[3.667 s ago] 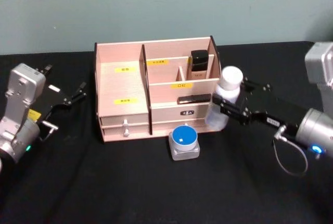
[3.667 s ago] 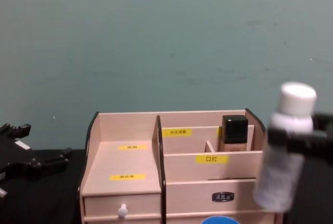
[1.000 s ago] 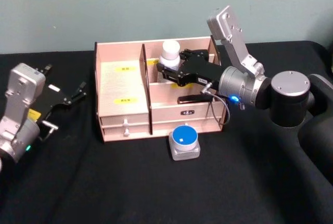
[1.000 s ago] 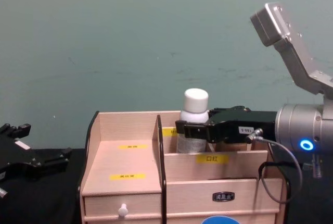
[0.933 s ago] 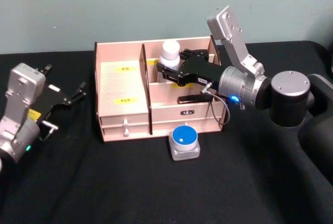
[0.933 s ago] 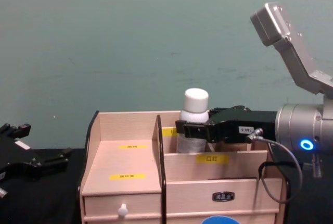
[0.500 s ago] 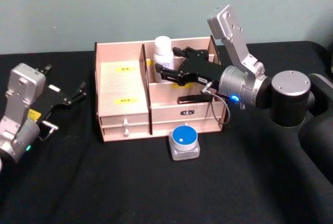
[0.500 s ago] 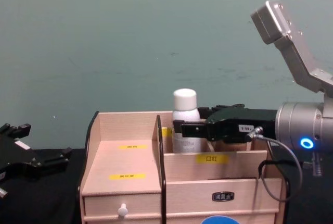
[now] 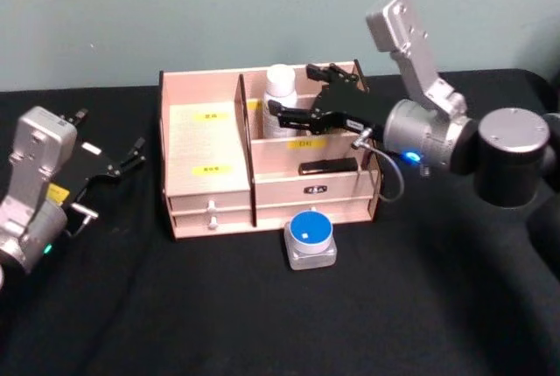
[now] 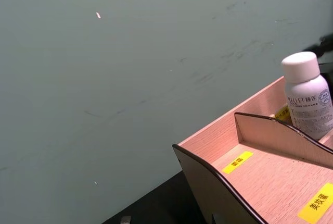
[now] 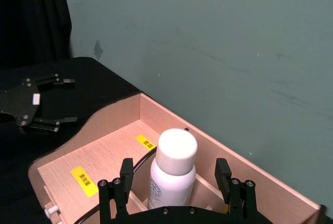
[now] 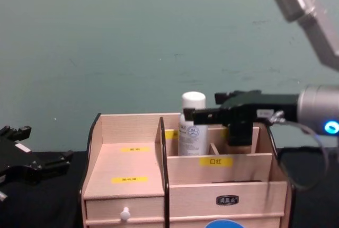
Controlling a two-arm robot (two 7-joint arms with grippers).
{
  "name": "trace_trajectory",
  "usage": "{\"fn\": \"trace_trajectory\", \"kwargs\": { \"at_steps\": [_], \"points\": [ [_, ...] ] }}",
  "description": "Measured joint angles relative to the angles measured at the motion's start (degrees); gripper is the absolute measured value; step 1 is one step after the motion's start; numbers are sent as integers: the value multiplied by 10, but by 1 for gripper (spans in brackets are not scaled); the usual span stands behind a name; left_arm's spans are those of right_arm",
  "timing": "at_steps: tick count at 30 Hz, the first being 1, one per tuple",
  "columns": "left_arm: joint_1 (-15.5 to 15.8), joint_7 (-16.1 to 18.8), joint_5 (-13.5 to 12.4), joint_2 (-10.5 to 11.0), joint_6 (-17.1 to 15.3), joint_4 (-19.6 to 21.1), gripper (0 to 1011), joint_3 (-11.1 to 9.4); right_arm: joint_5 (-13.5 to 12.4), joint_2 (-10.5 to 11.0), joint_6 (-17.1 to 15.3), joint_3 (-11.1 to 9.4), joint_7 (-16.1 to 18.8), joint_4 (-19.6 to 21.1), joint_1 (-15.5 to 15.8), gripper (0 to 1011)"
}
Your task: Pick up the facial cleanser and watermelon frost from the table and place them into the tiered storage box.
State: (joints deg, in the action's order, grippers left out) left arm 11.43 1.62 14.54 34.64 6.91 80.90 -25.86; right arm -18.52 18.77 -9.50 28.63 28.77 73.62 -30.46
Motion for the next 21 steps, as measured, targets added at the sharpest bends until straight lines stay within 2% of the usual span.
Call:
{"fn": "trace_trajectory", "kwargs": {
  "at_steps": [3, 8, 9, 12, 13, 15, 16, 18, 19, 21],
  "points": [
    [0, 0, 0, 0, 0, 0, 1009, 0, -4, 15, -21, -5, -4, 38, 10, 1002],
    [0, 0, 0, 0, 0, 0, 1010, 0, -16, 61, -79, -21, -17, 144, 47, 1002],
    [0, 0, 0, 0, 0, 0, 1010, 0, -24, 74, -96, -29, -24, 179, 62, 1002],
    [0, 0, 0, 0, 0, 0, 1010, 0, -35, 94, -119, -41, -37, 229, 92, 1002],
    [0, 0, 0, 0, 0, 0, 1009, 0, -40, 106, -133, -47, -46, 259, 111, 1002],
    [0, 0, 0, 0, 0, 0, 1009, 0, -46, 116, -145, -52, -53, 285, 129, 1002],
    [0, 0, 0, 0, 0, 0, 1010, 0, -51, 128, -159, -59, -62, 313, 151, 1002],
    [0, 0, 0, 0, 0, 0, 1010, 0, -58, 139, -172, -65, -70, 339, 174, 1002],
    [0, 0, 0, 0, 0, 0, 1010, 0, -64, 149, -184, -71, -78, 361, 195, 1002],
    [0, 0, 0, 0, 0, 0, 1010, 0, -69, 158, -194, -76, -86, 380, 216, 1002]
  ]
}}
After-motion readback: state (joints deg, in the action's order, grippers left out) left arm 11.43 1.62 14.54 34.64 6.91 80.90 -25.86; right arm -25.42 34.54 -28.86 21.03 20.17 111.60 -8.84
